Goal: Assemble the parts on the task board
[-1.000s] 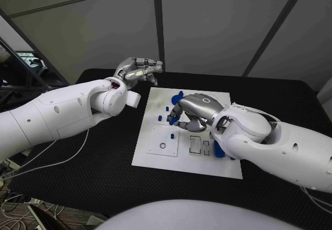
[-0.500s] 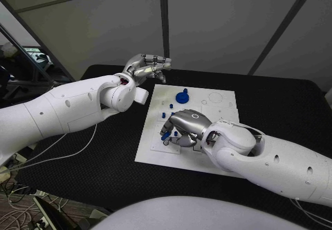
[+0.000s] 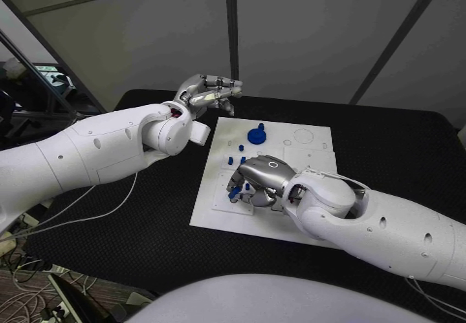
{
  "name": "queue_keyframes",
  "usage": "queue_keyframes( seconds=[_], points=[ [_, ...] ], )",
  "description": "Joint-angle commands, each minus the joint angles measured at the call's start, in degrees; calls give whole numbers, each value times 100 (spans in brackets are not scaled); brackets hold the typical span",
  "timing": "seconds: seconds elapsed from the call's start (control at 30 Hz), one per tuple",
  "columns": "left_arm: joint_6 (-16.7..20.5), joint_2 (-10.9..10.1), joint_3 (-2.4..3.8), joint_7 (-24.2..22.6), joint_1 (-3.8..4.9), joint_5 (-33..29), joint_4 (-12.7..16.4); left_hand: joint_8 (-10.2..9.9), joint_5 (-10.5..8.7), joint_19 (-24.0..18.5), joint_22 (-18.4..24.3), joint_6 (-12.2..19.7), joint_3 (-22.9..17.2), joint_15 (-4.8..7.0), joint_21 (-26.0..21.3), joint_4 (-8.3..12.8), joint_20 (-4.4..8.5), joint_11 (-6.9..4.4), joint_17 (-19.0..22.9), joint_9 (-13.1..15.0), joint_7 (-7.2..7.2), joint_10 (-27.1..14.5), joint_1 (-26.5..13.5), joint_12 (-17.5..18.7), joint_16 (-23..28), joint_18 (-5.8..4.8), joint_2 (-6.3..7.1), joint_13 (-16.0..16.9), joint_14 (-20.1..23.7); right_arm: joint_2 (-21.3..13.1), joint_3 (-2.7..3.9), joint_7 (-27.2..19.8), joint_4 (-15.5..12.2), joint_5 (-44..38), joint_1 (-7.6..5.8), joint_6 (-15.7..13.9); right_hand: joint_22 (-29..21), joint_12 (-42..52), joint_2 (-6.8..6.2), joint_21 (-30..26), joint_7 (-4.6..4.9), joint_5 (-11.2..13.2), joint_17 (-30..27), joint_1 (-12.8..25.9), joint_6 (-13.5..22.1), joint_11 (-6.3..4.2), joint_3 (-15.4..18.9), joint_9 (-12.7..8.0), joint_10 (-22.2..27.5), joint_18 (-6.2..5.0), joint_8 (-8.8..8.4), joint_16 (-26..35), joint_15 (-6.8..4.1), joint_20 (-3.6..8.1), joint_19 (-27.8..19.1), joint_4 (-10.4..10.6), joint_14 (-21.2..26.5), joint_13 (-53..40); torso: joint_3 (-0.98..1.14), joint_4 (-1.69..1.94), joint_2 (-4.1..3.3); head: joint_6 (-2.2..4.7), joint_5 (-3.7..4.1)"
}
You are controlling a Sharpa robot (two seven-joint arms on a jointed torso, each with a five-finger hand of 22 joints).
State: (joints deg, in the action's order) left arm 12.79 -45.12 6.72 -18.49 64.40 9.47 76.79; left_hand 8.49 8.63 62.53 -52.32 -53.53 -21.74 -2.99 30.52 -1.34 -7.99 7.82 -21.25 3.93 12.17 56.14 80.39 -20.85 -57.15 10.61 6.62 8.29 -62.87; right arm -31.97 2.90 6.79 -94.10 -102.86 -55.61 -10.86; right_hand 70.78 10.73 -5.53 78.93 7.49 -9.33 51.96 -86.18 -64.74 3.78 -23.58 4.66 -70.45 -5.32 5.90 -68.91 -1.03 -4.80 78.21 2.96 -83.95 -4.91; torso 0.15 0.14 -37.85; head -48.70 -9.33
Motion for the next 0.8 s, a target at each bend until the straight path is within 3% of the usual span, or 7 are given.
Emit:
queue_keyframes(
  seconds=[0.03,0.3,0.8],
  points=[
    [-77,6,5,-6,11,-21,-1,27,-12,-1,6,48,12,15,-25,27,-20,-3,8,3,4,-53,22,-26,24,-9,-16,-5,36,5,0,138,22,-226,-4,228,-10,-40,14,17,48,-31,29,6,-11,-24,-45,3,-46,104,-14,-46,-9,-23,-28,2,-39,-5,-2,2,2,-14,3],
    [-80,-2,4,-2,11,-21,2,27,-12,-1,6,48,12,15,-25,27,-20,-3,8,3,4,-53,22,-26,24,-9,-16,-5,36,23,-2,189,41,-285,-4,420,-7,-44,11,18,48,-32,51,13,-18,-24,-54,4,-55,104,-13,-60,-9,-25,-29,-8,-44,-10,-4,2,1,-26,-2],
    [-84,-7,4,4,11,-21,7,32,-13,1,12,56,17,13,-29,25,-21,-1,11,2,6,-63,21,-33,25,-10,-25,-6,38,71,-10,200,66,-332,-4,498,-6,-47,9,19,48,-33,47,18,-22,-25,-58,5,-61,104,-13,-59,-8,-26,-30,-13,-45,-13,-4,7,2,-28,-5]
  ],
)
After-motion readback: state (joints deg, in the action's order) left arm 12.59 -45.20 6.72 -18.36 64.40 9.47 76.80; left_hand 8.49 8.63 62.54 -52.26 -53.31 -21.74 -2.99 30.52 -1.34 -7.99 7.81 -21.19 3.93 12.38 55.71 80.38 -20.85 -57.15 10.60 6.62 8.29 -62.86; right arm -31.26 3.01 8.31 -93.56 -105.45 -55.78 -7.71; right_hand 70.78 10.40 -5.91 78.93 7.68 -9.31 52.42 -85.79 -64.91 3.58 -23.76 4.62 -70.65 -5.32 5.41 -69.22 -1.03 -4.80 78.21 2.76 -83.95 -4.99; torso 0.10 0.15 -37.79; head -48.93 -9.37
